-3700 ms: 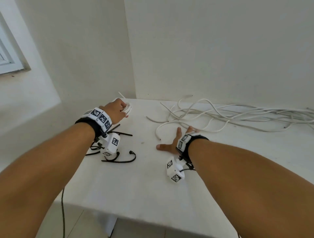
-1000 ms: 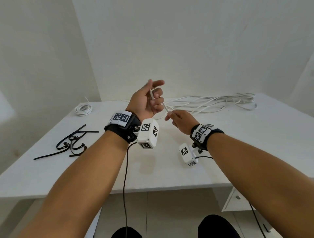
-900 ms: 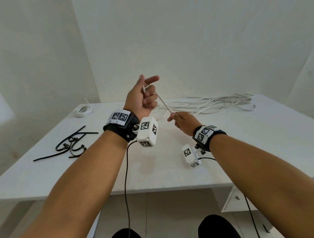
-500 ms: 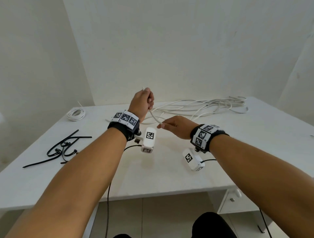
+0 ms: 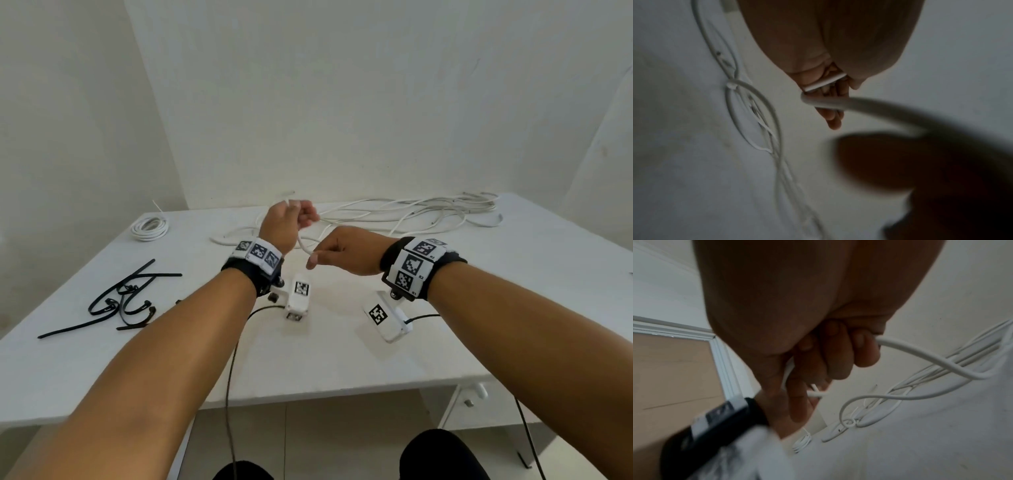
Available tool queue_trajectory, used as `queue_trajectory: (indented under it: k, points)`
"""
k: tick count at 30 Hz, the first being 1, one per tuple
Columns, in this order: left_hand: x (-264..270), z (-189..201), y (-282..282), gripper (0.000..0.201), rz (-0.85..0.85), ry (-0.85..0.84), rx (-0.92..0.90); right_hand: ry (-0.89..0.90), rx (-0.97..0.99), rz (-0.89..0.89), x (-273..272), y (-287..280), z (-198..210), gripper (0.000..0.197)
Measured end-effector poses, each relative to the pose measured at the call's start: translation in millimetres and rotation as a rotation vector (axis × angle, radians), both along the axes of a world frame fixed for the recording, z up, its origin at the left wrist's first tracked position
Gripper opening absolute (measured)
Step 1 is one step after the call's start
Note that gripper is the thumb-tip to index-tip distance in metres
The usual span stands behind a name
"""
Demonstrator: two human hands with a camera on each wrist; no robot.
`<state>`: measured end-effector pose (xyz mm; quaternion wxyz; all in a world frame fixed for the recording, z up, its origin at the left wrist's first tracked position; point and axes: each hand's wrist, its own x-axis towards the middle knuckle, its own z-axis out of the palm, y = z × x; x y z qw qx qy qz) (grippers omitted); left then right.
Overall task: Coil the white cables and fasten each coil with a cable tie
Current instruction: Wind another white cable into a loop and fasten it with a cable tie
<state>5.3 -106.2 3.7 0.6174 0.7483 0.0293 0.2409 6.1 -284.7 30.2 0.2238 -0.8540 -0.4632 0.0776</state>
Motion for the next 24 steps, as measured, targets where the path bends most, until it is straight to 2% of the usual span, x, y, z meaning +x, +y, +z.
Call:
queue_trajectory:
  k: [3, 4, 6, 10, 13, 17, 20, 24]
  points:
    - [-16, -8, -4, 0.048, -0.078, 0.152, 0.454, -0.026, 0.027, 0.016, -1, -4, 15, 0.024]
    - [-20, -9, -5, 0.053, -0.123, 0.193, 0.483, -0.033, 0.042, 0.024, 0, -5, 18, 0.025]
    - [-25, -9, -5, 0.057, -0.206, 0.233, 0.402, -0.038, 0.084, 0.014, 7, -5, 20, 0.028]
    - [-27, 0, -10, 0.055, -0.236, 0.205, 0.240, -0.055, 0.220, -0.067, 25, 0, 23, 0.021]
    - [-27, 12, -12, 0.060, -0.326, 0.203, 0.066, -0.076, 0.342, -0.089, 32, 2, 33, 0.016]
    - [-31, 30, -14, 0.053, -0.398, 0.199, -0.015, -0.042, 0.485, -0.123, 43, 0, 45, 0.020]
    - [-38, 37, -16, 0.051, -0.483, 0.180, -0.076, 0.063, 0.593, -0.112, 51, -3, 50, 0.022]
    - [-45, 47, -18, 0.049, -0.520, 0.070, -0.236, 0.261, 0.736, -0.113, 64, -3, 42, 0.027]
